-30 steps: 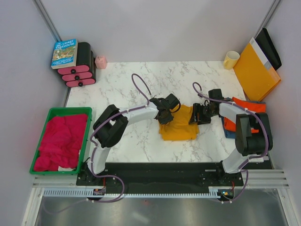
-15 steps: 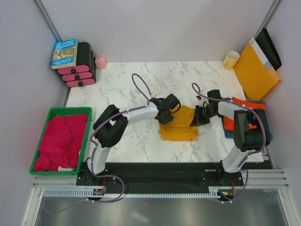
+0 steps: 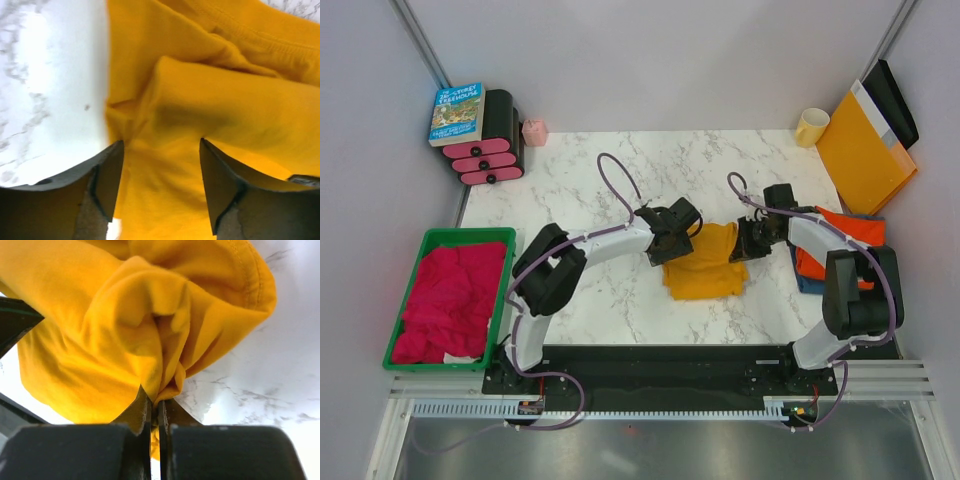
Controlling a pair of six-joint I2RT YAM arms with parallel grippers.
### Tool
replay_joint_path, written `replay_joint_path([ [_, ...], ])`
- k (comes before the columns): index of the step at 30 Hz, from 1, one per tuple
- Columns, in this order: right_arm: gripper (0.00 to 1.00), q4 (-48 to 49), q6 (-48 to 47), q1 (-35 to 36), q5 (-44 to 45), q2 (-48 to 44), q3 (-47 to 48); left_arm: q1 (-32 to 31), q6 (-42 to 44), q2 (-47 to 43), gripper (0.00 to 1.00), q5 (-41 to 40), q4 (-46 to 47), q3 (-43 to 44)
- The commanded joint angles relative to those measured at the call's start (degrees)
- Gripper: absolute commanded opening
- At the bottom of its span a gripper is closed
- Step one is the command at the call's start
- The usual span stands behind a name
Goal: Fold and stack the t-shirts
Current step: Put the neatly folded tshirt into the corner of the board with the right arm
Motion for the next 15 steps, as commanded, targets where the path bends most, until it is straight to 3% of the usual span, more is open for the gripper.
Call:
replay_joint_path([
  [1,0.00,-1.09,-2.28,-0.45,2.52,-4.44,3.63,0.25,2.61,-6.28,0.72,-5.29,-2.50,-2.05],
  [15,0.00,-8.64,-3.59,-0.71,5.14,-9.10,16.64,0.25,2.26,-14.28,0.75,-6.53,-3.12,-9.69],
])
